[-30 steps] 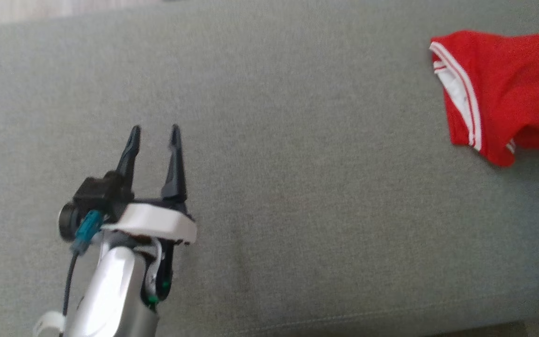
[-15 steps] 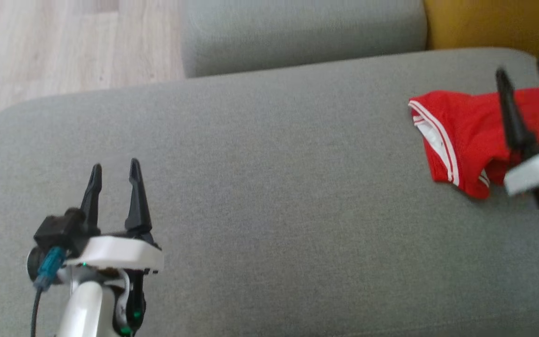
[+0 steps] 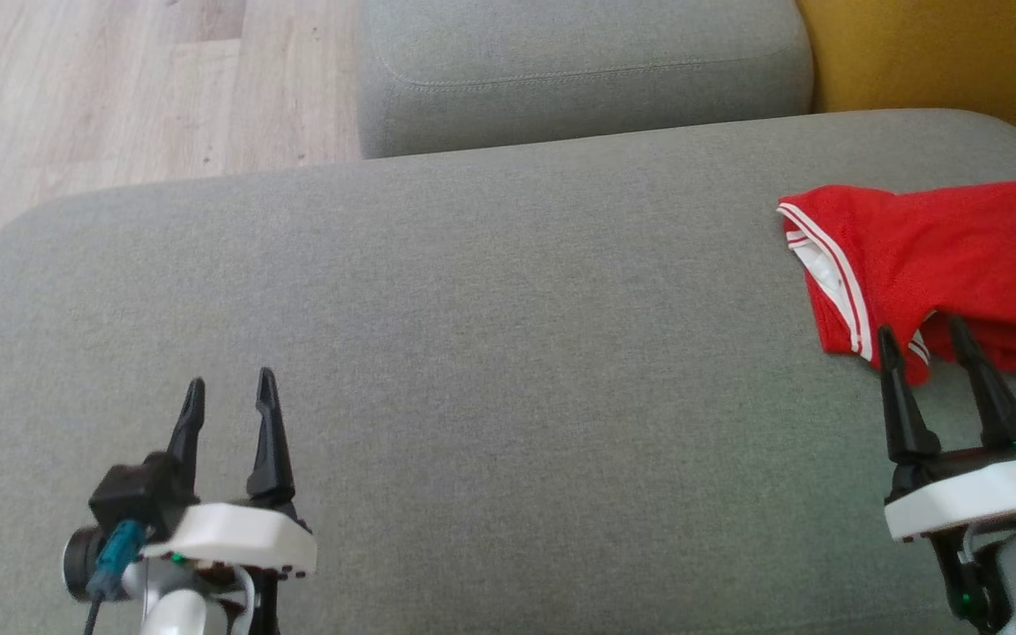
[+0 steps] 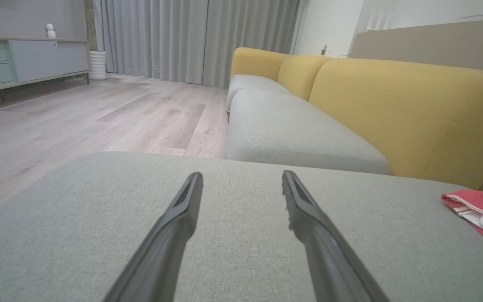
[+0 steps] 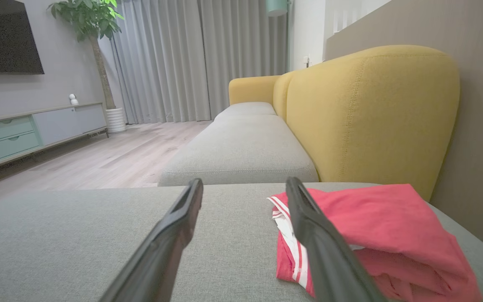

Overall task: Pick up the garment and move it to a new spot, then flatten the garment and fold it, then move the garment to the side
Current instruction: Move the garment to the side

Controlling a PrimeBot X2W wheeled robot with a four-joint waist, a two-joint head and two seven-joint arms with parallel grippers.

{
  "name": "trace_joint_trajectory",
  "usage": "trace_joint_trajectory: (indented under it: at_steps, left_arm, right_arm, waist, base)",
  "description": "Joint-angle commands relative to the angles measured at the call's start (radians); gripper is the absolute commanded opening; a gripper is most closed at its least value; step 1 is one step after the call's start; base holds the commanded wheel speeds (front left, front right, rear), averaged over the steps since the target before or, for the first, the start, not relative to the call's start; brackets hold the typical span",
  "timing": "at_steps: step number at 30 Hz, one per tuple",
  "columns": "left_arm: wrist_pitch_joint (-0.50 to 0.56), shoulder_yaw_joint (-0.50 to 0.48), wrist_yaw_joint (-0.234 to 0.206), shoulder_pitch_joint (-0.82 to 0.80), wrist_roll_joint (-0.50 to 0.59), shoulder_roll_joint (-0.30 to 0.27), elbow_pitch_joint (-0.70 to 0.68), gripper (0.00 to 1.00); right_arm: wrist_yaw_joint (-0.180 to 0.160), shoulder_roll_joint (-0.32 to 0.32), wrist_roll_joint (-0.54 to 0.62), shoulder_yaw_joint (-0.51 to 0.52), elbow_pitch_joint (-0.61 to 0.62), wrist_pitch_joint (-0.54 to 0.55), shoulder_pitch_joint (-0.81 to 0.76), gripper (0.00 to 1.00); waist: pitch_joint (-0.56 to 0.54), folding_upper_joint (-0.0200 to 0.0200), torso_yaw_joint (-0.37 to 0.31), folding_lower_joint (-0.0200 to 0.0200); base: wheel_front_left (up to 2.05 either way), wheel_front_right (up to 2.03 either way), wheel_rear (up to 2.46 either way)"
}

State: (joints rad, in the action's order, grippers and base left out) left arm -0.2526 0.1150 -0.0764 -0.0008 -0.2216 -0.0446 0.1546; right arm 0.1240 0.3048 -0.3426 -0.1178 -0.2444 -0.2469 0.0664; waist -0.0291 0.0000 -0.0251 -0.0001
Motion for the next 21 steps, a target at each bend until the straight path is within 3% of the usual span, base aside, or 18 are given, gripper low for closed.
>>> trace_joint_trajectory:
  at_steps: [1,21]
  left_arm:
    - [-0.009,-0.032,-0.008,-0.024,0.005,-0.006,-0.014,1.00]
    - [-0.009,-0.022,-0.001,-0.038,0.002,-0.006,0.036,1.00]
  right_arm:
    - [0.007,-0.001,0.020,0.008,0.024,-0.013,0.017,1.00]
    - [0.007,-0.028,0.017,0.002,0.027,-0.015,0.007,1.00]
  waist:
    - [0.002,0.0000,0.004,0.0001]
    - [0.006,0.0000,0.017,0.0001]
  base:
    - [0.00,0.00,0.00]
    - [0.00,0.00,0.00]
